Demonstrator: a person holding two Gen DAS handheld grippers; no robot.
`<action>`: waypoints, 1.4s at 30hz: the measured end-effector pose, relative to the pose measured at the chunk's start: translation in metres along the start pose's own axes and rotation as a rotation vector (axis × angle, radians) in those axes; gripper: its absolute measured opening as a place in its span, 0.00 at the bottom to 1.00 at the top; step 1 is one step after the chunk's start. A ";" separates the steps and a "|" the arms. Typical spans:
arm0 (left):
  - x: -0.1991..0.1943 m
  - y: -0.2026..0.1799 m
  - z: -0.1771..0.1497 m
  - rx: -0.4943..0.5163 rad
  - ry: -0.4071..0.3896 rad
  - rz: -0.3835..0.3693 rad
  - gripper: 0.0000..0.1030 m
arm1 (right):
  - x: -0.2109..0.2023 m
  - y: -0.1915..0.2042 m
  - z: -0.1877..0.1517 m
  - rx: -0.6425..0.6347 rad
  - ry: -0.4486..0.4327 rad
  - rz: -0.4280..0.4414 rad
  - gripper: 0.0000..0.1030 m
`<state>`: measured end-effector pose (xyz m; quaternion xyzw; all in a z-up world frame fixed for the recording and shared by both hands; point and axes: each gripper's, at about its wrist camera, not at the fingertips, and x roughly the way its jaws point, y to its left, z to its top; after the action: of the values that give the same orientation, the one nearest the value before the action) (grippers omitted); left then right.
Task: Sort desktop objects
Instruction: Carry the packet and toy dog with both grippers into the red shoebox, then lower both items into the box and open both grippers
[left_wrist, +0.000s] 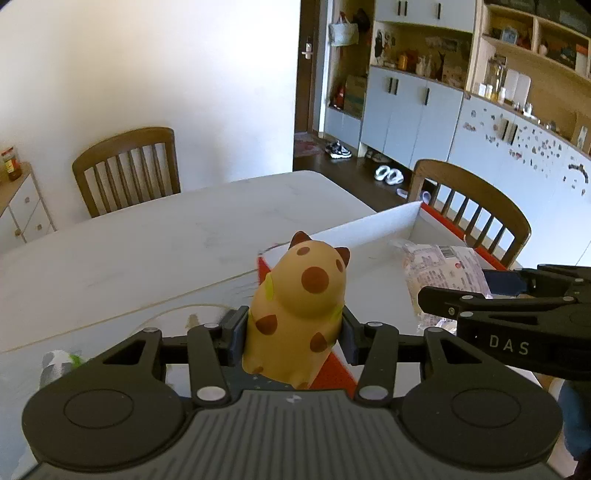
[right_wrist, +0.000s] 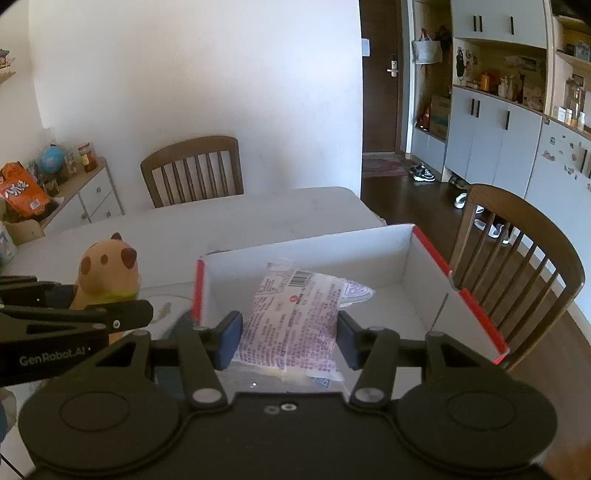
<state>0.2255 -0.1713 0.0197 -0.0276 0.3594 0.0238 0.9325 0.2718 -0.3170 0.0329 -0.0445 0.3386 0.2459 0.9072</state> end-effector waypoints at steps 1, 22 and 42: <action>0.003 -0.004 0.001 0.004 0.005 -0.002 0.46 | 0.001 -0.003 0.000 -0.003 0.003 0.004 0.52; 0.103 -0.070 0.027 0.164 0.221 -0.006 0.46 | 0.047 -0.059 -0.003 -0.139 0.098 -0.004 0.52; 0.192 -0.087 0.029 0.336 0.441 0.019 0.46 | 0.110 -0.073 -0.005 -0.260 0.281 0.054 0.52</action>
<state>0.3926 -0.2510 -0.0855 0.1263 0.5530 -0.0339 0.8228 0.3750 -0.3366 -0.0471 -0.1863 0.4285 0.3033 0.8305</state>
